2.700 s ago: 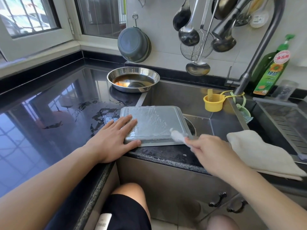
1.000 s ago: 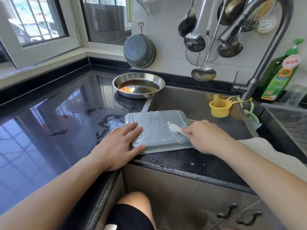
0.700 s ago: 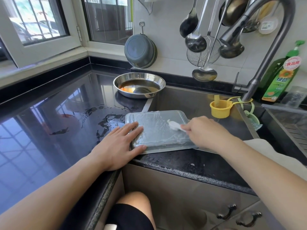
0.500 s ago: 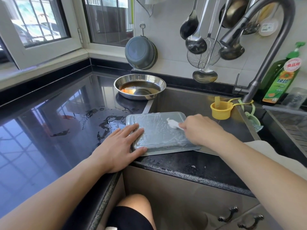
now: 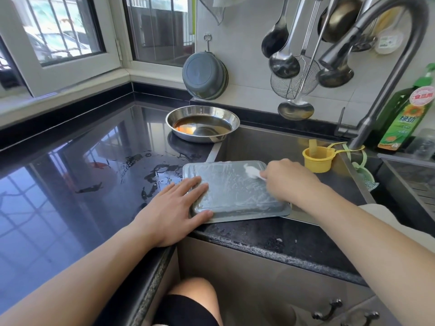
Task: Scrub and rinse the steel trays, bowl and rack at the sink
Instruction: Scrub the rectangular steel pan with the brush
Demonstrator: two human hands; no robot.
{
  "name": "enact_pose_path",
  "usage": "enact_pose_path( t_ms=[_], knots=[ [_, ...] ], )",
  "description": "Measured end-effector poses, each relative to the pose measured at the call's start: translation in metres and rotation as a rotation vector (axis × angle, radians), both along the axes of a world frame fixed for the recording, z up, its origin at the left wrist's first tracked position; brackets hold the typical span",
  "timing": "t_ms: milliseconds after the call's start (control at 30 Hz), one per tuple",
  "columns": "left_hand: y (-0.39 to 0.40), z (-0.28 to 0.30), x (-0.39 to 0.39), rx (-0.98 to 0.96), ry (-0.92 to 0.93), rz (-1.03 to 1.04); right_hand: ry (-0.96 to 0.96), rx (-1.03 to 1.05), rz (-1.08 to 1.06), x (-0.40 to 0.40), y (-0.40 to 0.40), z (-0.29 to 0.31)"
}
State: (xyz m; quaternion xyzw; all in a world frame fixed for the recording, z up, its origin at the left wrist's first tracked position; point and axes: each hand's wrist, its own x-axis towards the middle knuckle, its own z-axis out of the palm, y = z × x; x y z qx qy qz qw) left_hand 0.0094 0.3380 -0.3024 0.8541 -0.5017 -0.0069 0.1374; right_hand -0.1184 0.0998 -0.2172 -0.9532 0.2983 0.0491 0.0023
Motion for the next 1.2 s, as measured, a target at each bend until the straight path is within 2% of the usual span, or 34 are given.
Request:
enact_pose_path(
  t_ms=[67, 200, 367, 500, 667, 800, 933, 1100, 1200],
  knots=[
    [0.000, -0.001, 0.001, 0.001, -0.001, -0.003, 0.023, 0.038, 0.065, 0.003, 0.005, -0.001],
    [0.000, -0.001, 0.001, 0.002, -0.010, -0.003, -0.043, -0.046, -0.089, 0.012, -0.013, 0.008],
    [0.000, 0.001, 0.000, 0.005, -0.006, -0.002, -0.014, 0.019, -0.005, 0.030, 0.000, 0.002],
    [0.000, 0.000, 0.001, 0.002, -0.009, -0.006, -0.036, -0.126, -0.116, 0.027, -0.007, 0.007],
    [-0.001, 0.000, 0.000, 0.023, -0.013, 0.004, -0.036, -0.016, -0.017, 0.041, 0.005, -0.001],
    [-0.001, 0.000, 0.000, 0.026, -0.014, 0.006, -0.020, -0.188, -0.092, 0.037, -0.001, 0.007],
    [0.000, 0.000, 0.000, 0.030, -0.015, 0.004, -0.019, -0.021, -0.007, 0.053, 0.009, 0.001],
    [0.001, -0.001, 0.000, 0.032, -0.016, 0.007, -0.043, -0.106, -0.062, 0.055, 0.006, 0.008],
    [-0.001, -0.001, 0.000, 0.038, -0.007, 0.013, -0.007, 0.022, 0.056, 0.063, 0.021, 0.004]
  ],
)
